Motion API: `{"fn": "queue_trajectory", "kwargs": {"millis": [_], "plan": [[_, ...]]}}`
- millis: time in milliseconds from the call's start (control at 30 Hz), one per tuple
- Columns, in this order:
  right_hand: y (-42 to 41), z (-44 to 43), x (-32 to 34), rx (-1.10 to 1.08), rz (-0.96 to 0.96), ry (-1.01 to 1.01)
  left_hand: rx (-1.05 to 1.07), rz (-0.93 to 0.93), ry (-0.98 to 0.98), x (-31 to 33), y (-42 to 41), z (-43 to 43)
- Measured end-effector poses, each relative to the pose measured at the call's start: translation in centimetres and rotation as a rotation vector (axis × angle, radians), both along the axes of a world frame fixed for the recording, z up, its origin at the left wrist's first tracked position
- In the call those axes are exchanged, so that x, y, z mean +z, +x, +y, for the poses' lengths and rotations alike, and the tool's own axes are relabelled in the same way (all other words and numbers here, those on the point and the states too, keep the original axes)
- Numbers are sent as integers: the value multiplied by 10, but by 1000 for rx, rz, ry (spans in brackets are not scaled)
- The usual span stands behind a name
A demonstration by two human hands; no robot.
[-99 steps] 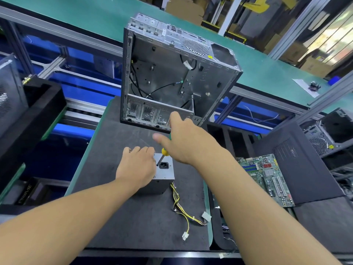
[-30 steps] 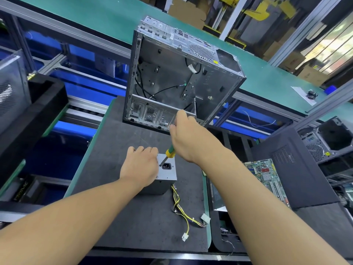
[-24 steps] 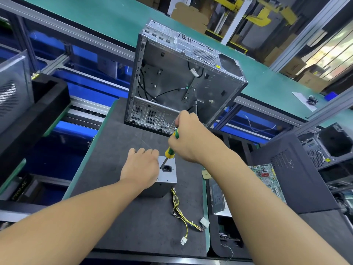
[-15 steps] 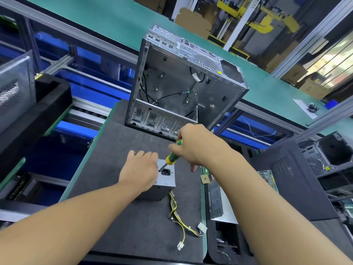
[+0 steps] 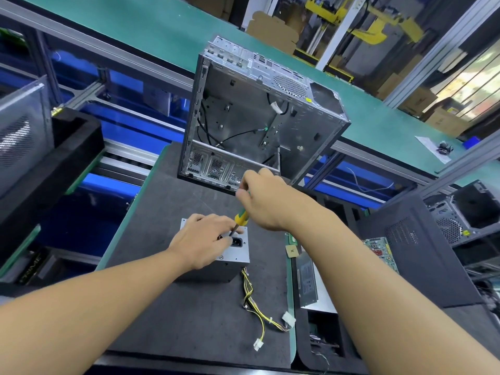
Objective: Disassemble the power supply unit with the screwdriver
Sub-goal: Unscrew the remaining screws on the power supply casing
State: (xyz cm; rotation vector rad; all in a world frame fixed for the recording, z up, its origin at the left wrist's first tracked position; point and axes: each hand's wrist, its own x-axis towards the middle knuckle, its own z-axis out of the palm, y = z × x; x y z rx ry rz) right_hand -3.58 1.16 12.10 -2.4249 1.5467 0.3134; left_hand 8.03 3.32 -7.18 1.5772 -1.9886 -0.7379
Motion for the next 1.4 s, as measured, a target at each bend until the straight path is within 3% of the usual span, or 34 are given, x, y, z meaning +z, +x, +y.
{"fn": "queue_trajectory", "kwargs": {"millis": [200, 333, 467, 667, 933, 1133, 1300, 1400], "plan": [[-2, -6, -1, -1, -104, -47, -11, -106, -138, -6, 1, 0], [-5, -6, 1, -181, 44, -214, 25, -17, -180, -4, 1, -1], [1, -1, -2, -157, 96, -301, 69, 32, -183, -2, 1, 0], [6, -8, 0, -149, 8, -128, 120, 117, -79, 1, 4, 0], [8, -11, -3, -143, -20, -100, 64, 281, -57, 2, 7, 3], [8, -15, -1, -137, -14, -54, 76, 271, 19, -2, 9, -5], [10, -8, 1, 3, 53, -131, 67, 224, 70, -1, 10, -6], [12, -10, -1, -70, 48, -138, 69, 238, 87, 0, 9, -5]]}}
